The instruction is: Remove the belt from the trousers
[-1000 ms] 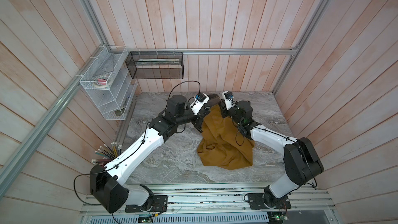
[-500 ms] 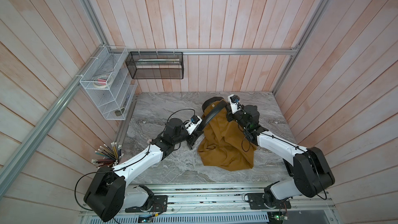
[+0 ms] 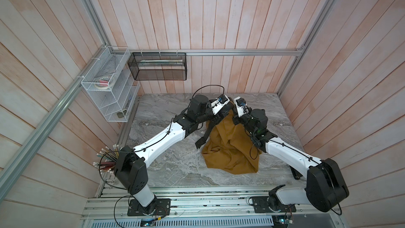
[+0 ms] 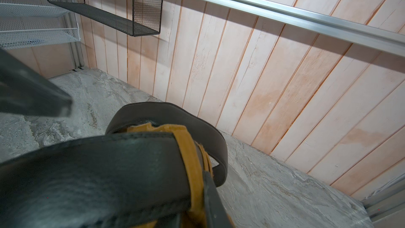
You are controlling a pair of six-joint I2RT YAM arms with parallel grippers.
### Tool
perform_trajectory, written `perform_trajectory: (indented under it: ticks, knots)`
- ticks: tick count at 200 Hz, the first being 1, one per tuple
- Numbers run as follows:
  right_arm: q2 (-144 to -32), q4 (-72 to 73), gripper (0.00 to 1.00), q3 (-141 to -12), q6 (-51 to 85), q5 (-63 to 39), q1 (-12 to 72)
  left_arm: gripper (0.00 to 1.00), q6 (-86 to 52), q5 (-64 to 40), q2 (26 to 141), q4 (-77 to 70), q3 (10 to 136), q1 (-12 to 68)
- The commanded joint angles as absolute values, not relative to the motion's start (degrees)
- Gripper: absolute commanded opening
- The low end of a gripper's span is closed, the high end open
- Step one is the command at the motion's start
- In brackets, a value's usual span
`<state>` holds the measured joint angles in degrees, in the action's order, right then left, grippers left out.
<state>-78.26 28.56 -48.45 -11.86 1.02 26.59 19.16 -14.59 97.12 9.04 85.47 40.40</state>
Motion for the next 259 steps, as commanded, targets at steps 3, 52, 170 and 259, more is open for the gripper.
perform_trajectory:
  ticks: [3,52,170,259]
  knots:
    - [-75.63,31.25,0.03,-48.79,-12.77,2.06,26.84,0.66,20.39,-15.15,101.66,17.78,91.44,41.32]
    - [-77.88,30.83,0.57,-47.75,-12.1,1.41,26.31,0.0,21.07,-16.39,98.36,16.03,93.56,42.77]
    - [-92.13,20.61,0.55,-59.4,-0.99,13.18,22.24,0.0,18.78,-17.53,66.22,2.17,69.1,40.77]
    - [-87.72,25.75,0.18,-56.04,2.62,12.98,22.5,0.06,14.55,-25.96,72.54,-12.05,46.19,27.33]
